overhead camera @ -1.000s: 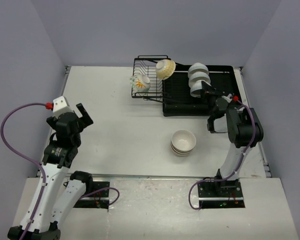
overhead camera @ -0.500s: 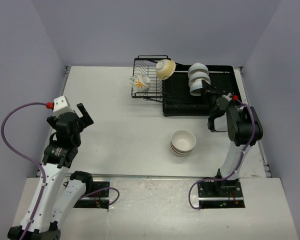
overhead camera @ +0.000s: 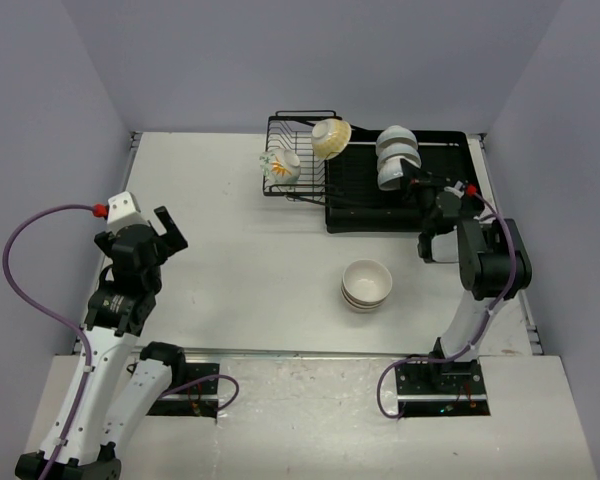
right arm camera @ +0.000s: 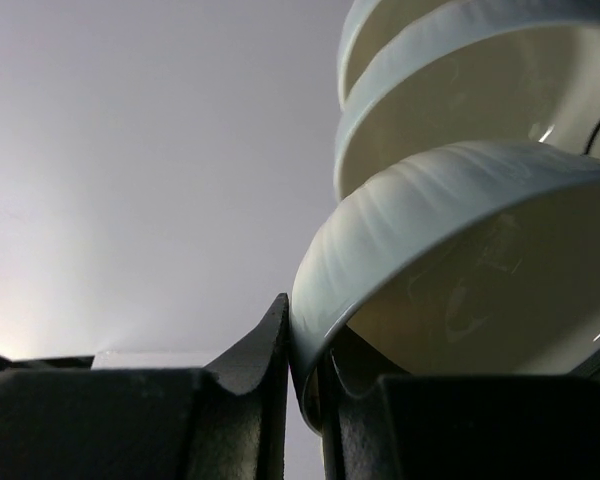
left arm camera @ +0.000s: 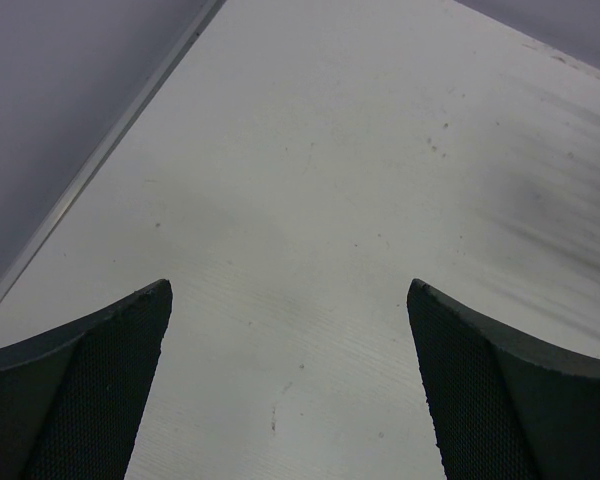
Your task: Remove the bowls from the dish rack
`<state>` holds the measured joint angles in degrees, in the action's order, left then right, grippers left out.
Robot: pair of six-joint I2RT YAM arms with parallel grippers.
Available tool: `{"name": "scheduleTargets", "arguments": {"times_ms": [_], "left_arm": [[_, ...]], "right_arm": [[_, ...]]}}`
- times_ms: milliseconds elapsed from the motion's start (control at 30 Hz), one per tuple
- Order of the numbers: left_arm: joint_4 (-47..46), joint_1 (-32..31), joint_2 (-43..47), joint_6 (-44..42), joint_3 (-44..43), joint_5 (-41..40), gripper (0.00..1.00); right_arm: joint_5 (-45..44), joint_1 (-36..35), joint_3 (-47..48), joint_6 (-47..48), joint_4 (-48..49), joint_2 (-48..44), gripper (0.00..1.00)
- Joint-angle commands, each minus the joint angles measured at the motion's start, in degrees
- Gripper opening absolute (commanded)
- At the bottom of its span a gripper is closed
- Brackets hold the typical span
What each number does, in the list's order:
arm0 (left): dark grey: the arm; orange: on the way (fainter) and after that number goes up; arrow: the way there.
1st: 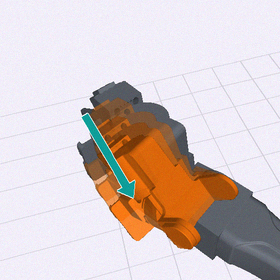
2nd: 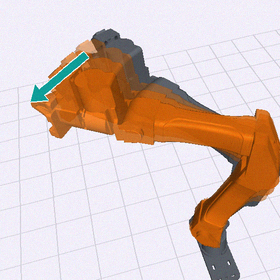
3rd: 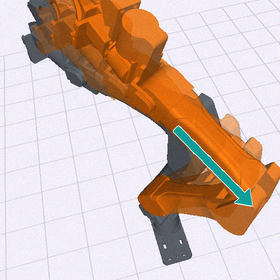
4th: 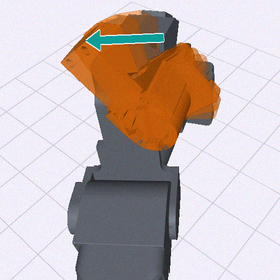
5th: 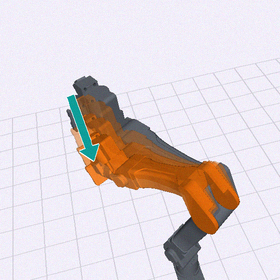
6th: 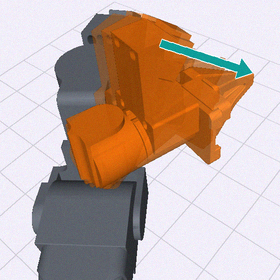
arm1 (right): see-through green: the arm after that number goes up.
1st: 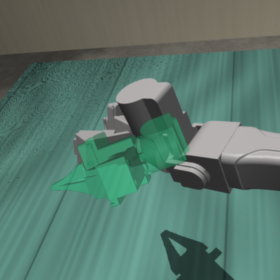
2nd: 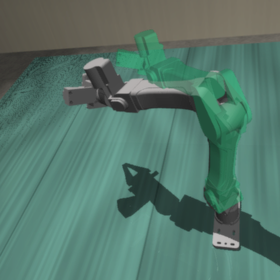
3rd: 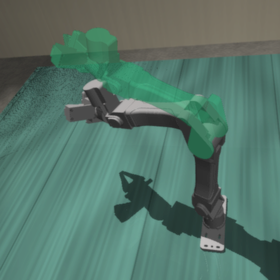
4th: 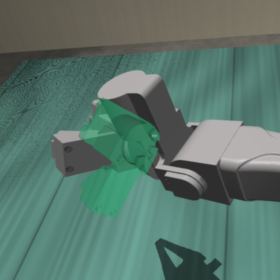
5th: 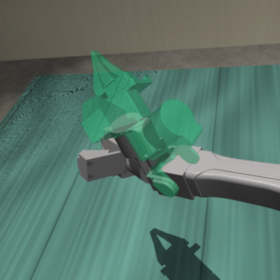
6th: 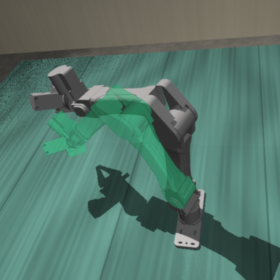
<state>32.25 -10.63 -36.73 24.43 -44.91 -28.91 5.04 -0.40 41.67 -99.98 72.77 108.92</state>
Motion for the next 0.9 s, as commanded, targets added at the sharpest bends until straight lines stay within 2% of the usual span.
{"name": "scheduleTargets", "arguments": {"times_ms": [0,300,500,633,667,733,767,800,833,867], "left_arm": [[-2.5,0.4,0.3,-1.0,-0.5,0.3,1.0],[-2.5,0.4,0.5,-1.1,-0.5,0.3,1.0],[-2.5,0.4,0.5,-1.1,-0.5,0.1,1.0],[-2.5,0.4,0.6,-1.0,-0.5,-0.1,1.0],[-2.5,0.4,0.6,-1.0,-0.5,-0.2,1.0],[-2.4,0.4,0.6,-1.0,-0.5,-0.5,1.0],[-2.4,0.4,0.5,-0.9,-0.5,-0.6,1.0],[-2.3,0.4,0.4,-0.9,-0.6,-1.1,1.0],[-2.1,0.4,0.3,-0.6,-0.8,-1.5,1.0],[-1.8,0.6,0.3,-0.2,-0.9,-2.1,1.0]], "right_arm": [[3.0,1.8,3.2,1.1,22.1,-5.5,0.0],[7.6,2.1,3.4,0.9,22.1,-12.2,0.0],[15.5,2.0,3.7,1.0,21.4,-17.9,0.0],[19.7,2.0,3.6,1.6,16.0,-21.9,0.0],[23.3,1.6,4.7,3.3,13.8,-22.9,0.0],[28.7,0.8,9.4,7.9,1.4,-27.3,0.0],[32.3,-2.2,12.2,18.6,-7.4,-29.2,0.0],[35.8,-4.1,15.5,26.3,-29.9,-33.6,0.0],[34.2,-6.9,23.2,36.0,-43.0,-35.6,0.0],[30.8,-13.5,26.8,54.5,-54.9,-37.1,0.0]]}}
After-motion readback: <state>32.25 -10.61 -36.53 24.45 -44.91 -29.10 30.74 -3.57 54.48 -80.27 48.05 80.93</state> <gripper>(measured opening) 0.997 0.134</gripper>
